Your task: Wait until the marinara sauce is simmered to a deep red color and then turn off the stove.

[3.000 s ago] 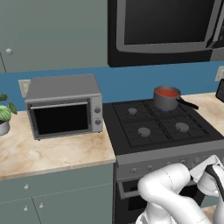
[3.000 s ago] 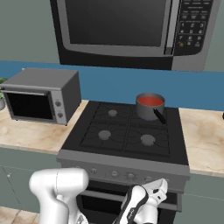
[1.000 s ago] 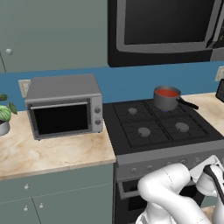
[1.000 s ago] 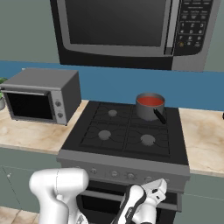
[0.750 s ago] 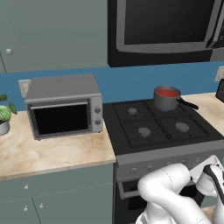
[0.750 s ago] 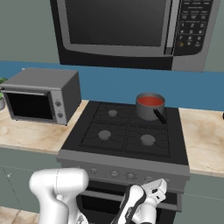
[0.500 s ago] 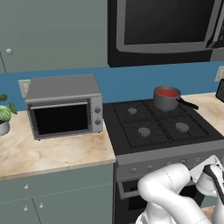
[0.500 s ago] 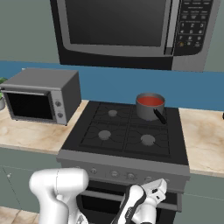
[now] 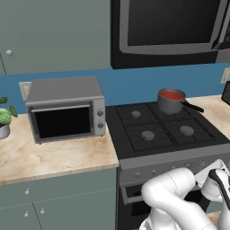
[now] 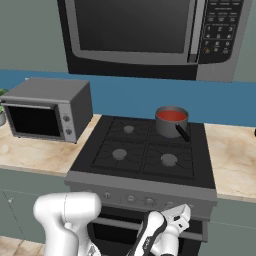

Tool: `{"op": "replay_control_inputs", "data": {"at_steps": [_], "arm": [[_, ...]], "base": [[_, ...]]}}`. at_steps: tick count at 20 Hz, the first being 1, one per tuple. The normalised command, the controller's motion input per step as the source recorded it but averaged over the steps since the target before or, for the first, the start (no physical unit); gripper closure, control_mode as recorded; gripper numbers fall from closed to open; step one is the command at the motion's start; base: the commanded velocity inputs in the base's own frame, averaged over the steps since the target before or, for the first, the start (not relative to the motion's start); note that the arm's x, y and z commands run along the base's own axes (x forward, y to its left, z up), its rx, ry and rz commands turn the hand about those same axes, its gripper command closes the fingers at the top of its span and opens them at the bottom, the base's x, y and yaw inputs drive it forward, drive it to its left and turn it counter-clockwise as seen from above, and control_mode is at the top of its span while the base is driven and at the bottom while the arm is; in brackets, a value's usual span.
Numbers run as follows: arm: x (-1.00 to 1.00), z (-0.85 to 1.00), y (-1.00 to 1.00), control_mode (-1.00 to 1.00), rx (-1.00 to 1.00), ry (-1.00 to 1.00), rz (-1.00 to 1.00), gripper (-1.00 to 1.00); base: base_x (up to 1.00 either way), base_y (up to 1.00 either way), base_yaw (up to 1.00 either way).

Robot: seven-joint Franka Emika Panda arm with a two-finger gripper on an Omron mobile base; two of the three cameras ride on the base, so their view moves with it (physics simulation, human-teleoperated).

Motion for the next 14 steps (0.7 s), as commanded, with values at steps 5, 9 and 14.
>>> {"op": "replay_control_inputs", "data": {"at_steps": [5,9,14], "arm": [[0.00,0.00,0.00,-1.00,0.00,0.00,0.00,1.00],[0.00,0.00,0.00,-1.00,0.00,0.00,0.00,1.00],[0.00,0.00,0.00,-1.00,0.00,0.00,0.00,1.00]], "base": [[0.00,0.00,0.00],[0.00,0.00,0.00],[0.00,0.00,0.00]]}}
